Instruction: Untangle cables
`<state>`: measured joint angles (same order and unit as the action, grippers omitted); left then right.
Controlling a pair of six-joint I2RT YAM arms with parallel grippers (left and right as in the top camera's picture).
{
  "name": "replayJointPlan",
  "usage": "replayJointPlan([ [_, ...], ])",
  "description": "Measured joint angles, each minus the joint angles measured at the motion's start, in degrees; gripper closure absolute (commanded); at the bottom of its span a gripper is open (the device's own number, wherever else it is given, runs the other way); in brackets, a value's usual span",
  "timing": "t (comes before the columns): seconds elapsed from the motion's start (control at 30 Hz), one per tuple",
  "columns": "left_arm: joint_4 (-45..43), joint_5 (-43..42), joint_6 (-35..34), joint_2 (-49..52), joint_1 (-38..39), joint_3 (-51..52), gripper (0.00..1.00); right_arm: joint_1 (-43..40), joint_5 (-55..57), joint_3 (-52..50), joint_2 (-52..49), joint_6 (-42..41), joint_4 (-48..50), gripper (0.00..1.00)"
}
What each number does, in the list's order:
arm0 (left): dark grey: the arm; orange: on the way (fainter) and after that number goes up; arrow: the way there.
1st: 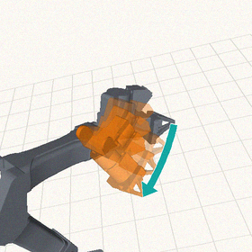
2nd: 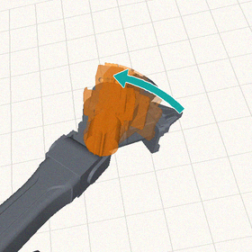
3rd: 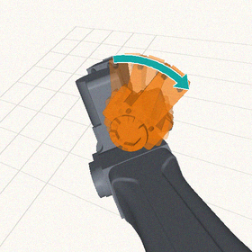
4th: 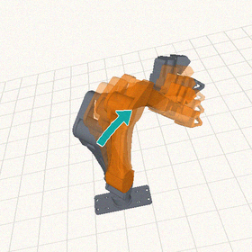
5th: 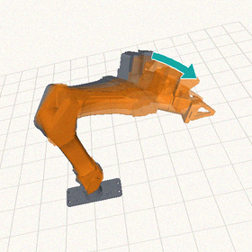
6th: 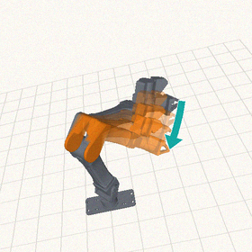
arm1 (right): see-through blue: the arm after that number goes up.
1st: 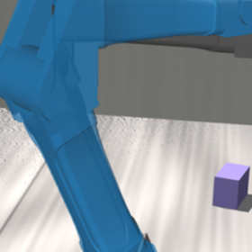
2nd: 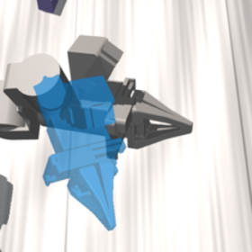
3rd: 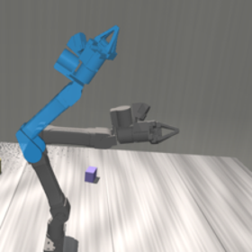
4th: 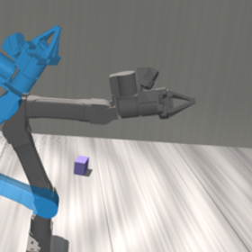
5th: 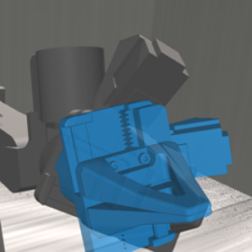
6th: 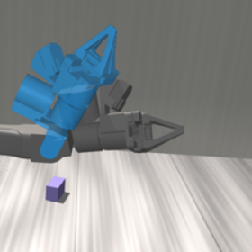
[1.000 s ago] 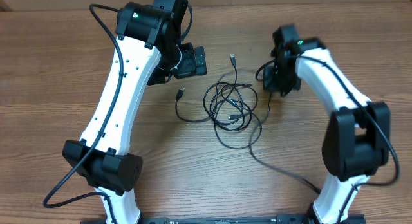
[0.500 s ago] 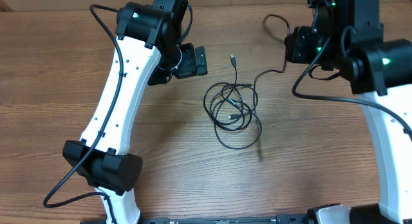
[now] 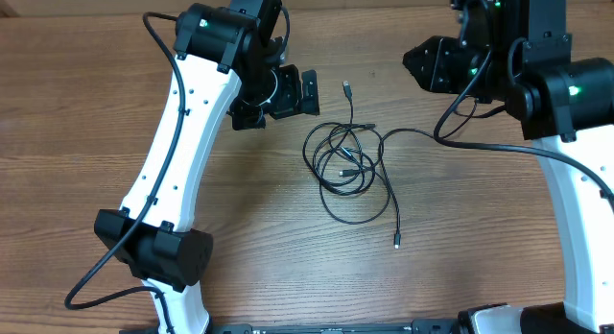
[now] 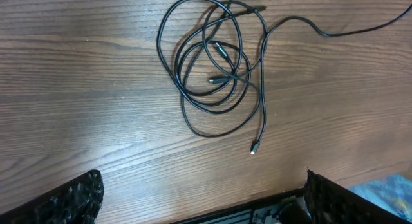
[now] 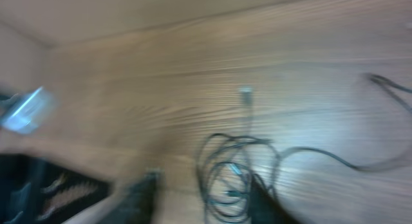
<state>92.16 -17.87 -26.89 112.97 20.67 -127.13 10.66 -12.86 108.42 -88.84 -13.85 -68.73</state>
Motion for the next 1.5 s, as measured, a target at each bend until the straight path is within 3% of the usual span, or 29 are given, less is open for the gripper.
replayJointPlan([
  [0.2, 0.00, -0.15, 0.09, 0.00, 0.04, 0.00, 0.00, -3.23, 15.93, -0.85, -2.10, -2.89, -0.90, 0.10],
  [0.37, 0.00, -0.11, 0.09, 0.00, 0.04, 0.00, 0.00, -9.57, 19.43, -2.80, -9.42, -3.85, -1.05, 0.04],
  [0.67, 0.00, 0.07, 0.09, 0.00, 0.04, 0.00, 0.00, -17.49, 14.53, -3.45, -24.74, -1.53, 1.66, 0.00],
  [0.77, 0.00, 0.07, 0.09, 0.00, 0.04, 0.00, 0.00, -17.79, 13.11, -3.54, -28.06, -0.09, 2.45, 0.09],
  [0.8, 0.00, 0.07, 0.09, 0.00, 0.04, 0.00, 0.00, -17.75, 12.55, -3.61, -29.00, 0.59, 2.78, 0.17],
  [0.83, 0.00, 0.07, 0.09, 0.00, 0.04, 0.00, 0.00, -17.75, 11.56, -3.61, -29.94, 1.49, 3.10, 0.31],
  [1.3, 0.00, 0.07, 0.09, 0.00, 0.04, 0.00, 0.00, -17.64, 10.08, -6.14, -31.93, 3.15, 6.67, 0.34],
  [1.5, -0.02, 0.07, 0.09, 0.00, 0.04, 0.00, 0.00, -17.64, 10.27, -10.32, -31.95, 3.08, 8.09, 0.82],
])
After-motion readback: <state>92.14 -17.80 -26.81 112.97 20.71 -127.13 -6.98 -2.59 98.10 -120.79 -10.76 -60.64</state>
